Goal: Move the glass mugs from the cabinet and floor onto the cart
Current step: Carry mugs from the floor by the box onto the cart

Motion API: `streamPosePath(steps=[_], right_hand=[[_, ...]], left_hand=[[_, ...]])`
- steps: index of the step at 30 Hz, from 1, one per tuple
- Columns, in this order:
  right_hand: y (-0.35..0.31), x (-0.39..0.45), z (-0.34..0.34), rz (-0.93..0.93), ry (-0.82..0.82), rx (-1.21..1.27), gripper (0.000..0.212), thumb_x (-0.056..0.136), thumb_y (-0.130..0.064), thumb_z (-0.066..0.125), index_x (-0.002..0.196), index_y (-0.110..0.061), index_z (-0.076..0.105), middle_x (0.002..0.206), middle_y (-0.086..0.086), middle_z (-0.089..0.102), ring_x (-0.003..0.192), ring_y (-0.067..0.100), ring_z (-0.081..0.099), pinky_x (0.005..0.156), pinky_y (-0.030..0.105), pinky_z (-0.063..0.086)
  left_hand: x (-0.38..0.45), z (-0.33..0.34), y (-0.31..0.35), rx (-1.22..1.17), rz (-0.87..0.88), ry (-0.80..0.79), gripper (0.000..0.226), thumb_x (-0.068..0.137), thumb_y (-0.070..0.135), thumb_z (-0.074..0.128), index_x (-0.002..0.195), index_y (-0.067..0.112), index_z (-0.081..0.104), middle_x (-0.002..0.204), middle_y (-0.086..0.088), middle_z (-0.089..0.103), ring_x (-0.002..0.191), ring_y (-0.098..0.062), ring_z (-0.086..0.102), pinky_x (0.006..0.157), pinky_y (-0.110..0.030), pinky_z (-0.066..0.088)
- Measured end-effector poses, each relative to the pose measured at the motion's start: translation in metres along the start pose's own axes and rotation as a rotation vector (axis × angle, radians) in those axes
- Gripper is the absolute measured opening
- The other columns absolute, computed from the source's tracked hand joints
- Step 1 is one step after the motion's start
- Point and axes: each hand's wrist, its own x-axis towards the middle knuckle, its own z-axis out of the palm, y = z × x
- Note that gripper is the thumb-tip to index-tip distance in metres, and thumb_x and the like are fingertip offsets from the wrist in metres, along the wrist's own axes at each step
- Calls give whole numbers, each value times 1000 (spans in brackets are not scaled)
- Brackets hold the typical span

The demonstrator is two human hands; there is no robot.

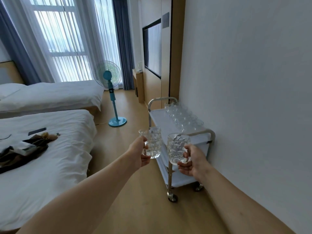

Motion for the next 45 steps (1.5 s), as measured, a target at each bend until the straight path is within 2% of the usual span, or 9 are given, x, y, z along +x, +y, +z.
streamPosePath(steps=[3, 12, 22, 26, 32, 40, 45], right_hand=[[-15, 27, 28, -18, -17, 7, 35, 93, -42, 51, 68, -17, 49, 81, 18, 63, 76, 29, 59, 69, 35, 54], [-77, 128, 125, -40, 15, 40, 38, 89, -43, 53, 60, -19, 47, 77, 18, 63, 70, 29, 59, 65, 35, 54], [-106, 225, 212, 49, 62, 99, 39, 88, -44, 55, 60, -17, 49, 79, 18, 66, 80, 31, 63, 77, 39, 57], [-119, 264, 231, 62, 99, 80, 37, 88, -42, 55, 61, -17, 48, 78, 18, 65, 75, 29, 61, 71, 36, 56], [-144, 337, 252, 79, 110, 67, 37, 88, -42, 54, 62, -17, 49, 78, 20, 67, 75, 31, 62, 72, 37, 57], [-185, 456, 269, 113, 115, 107, 35, 88, -42, 55, 65, -17, 50, 80, 20, 68, 73, 30, 63, 70, 36, 57], [-213, 527, 275, 149, 133, 154, 34, 89, -42, 55, 68, -16, 51, 80, 18, 66, 71, 29, 62, 66, 35, 57]], left_hand=[[31, -12, 22, -10, 14, -8, 24, 90, 34, 52, 84, 10, 53, 79, -16, 61, 67, -25, 57, 68, -33, 51], [155, -52, 115, 12, 26, -60, 25, 91, 33, 50, 80, 10, 52, 76, -16, 58, 66, -25, 55, 66, -32, 51], [280, -90, 174, 75, -30, -92, 25, 92, 34, 52, 83, 10, 53, 79, -17, 58, 68, -26, 56, 65, -32, 52], [325, -90, 190, 72, -58, -104, 26, 92, 35, 53, 83, 10, 54, 80, -17, 60, 69, -27, 58, 68, -33, 53], [397, -80, 213, 96, -78, -114, 27, 92, 37, 55, 85, 11, 55, 85, -19, 60, 72, -28, 58, 67, -33, 53], [511, -40, 268, 133, -86, -106, 27, 91, 37, 56, 84, 11, 56, 81, -18, 62, 71, -27, 59, 71, -33, 53], [583, -10, 305, 191, -111, -101, 28, 91, 38, 55, 84, 11, 57, 87, -21, 62, 75, -29, 59, 79, -35, 54]])
